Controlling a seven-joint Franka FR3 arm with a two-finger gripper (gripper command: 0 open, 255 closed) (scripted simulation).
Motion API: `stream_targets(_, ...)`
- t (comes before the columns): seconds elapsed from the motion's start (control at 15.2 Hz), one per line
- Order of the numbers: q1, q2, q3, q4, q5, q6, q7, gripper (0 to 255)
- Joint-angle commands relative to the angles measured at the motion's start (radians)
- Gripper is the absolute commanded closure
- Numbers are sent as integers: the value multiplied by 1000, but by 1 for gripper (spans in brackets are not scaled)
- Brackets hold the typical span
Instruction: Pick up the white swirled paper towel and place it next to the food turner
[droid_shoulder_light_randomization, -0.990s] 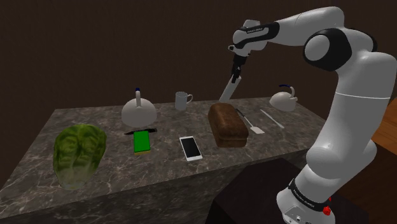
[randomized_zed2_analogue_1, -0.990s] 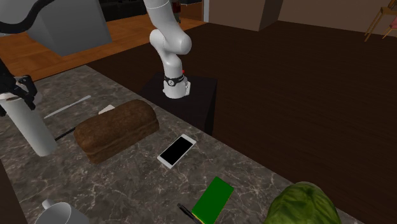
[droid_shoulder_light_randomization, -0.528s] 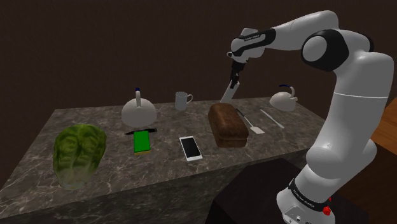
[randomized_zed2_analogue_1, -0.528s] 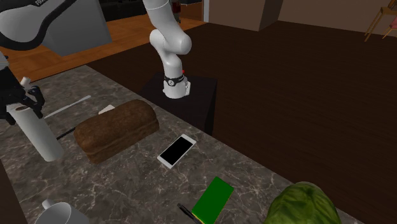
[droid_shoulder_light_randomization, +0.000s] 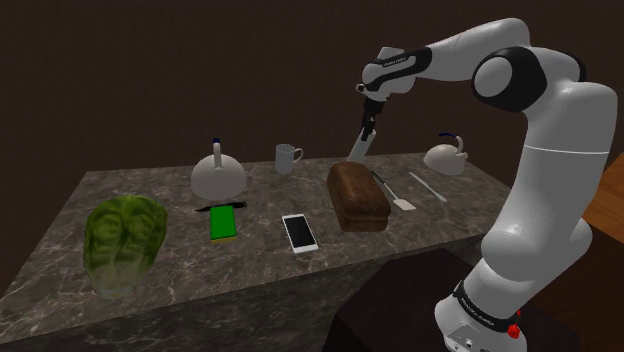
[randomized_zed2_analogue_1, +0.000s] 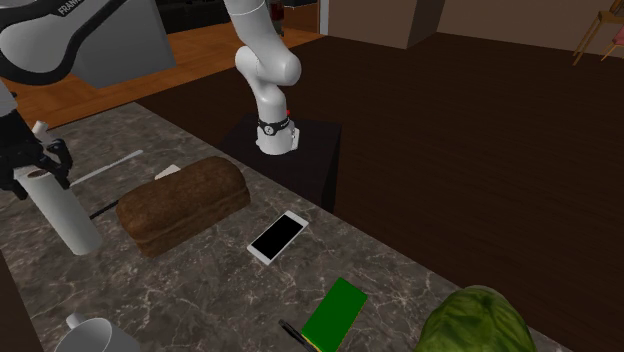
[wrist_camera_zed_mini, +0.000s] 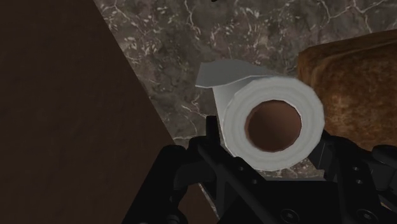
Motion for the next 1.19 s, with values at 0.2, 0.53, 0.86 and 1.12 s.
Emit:
stream_targets(0.2,0,0,0,0,0,0,0,0)
stream_targets(0.53,-1,-33,-2,54,-5,-87,4,0)
stream_targets(0.86,-1,-40,-3,70,-7,-110,4,0)
stream_targets(1.12,-1,-40,-3,70,-7,-110,4,0)
